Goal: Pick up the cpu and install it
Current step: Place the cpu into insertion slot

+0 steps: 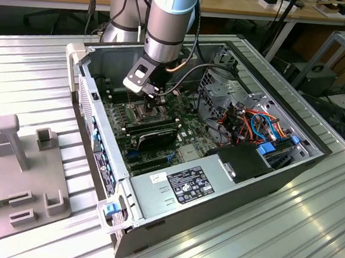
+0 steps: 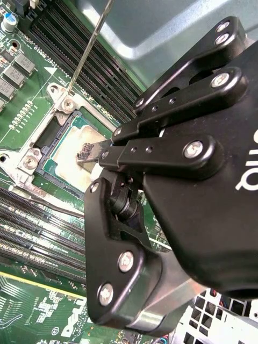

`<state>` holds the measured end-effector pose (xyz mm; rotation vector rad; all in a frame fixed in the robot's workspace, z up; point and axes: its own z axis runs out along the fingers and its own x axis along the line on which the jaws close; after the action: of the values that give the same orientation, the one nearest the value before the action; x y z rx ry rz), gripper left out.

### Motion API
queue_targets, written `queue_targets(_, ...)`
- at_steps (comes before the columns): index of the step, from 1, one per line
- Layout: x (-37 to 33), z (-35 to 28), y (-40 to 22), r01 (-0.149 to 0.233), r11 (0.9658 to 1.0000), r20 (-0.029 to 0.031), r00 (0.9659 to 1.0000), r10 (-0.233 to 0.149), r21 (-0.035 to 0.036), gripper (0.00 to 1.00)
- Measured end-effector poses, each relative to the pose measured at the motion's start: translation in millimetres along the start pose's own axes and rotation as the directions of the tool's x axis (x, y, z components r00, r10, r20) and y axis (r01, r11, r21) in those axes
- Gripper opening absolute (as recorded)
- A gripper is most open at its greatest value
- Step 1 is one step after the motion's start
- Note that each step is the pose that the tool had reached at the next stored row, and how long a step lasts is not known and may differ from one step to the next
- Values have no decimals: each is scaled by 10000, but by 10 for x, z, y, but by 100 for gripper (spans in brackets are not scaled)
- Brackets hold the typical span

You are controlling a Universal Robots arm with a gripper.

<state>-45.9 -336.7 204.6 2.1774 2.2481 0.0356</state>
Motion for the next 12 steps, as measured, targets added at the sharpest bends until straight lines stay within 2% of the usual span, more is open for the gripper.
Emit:
queue_targets(7,1,-5,1,0,10000,-4,10000,0,-3,11)
queue_targets(9,3,-24,2,0,10000,-16,10000,0,-11,11)
queue_targets(12,1,-95,3,0,10000,-2,10000,0,-2,11)
